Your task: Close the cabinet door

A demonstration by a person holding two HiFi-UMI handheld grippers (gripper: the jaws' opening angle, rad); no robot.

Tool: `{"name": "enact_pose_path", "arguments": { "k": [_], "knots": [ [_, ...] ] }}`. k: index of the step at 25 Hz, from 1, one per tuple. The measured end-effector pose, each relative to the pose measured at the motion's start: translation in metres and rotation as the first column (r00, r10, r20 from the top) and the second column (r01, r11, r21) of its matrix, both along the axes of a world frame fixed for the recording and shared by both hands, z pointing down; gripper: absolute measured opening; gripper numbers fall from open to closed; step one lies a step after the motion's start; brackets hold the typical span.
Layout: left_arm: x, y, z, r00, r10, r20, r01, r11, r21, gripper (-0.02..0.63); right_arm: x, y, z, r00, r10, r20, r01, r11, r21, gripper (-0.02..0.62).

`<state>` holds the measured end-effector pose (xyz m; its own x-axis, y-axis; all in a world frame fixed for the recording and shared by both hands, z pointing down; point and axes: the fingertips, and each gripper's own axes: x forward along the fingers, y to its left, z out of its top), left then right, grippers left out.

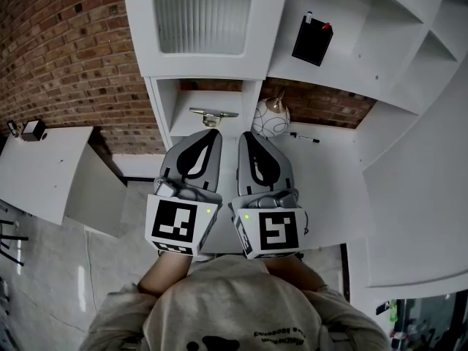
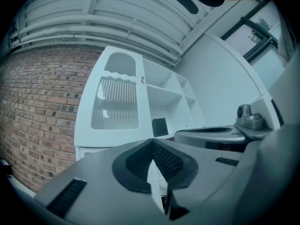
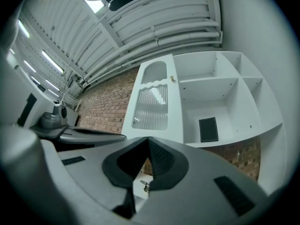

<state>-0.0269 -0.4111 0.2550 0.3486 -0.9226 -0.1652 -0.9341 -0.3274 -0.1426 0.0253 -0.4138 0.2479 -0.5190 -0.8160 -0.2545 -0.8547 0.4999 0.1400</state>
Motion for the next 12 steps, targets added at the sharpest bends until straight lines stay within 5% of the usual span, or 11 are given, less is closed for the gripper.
{"name": "enact_pose_path", "arguments": {
  "k": [12],
  "knots": [
    [-0.0034, 0.0013, 0.0017, 1.0, -0.024, -0.011, 0.024, 1.0, 0.009, 0.008, -0.0006, -0.0018, 0.0026, 1.0, -0.013, 0.0, 0.013, 1.0, 0.001, 0.017]
  ]
}}
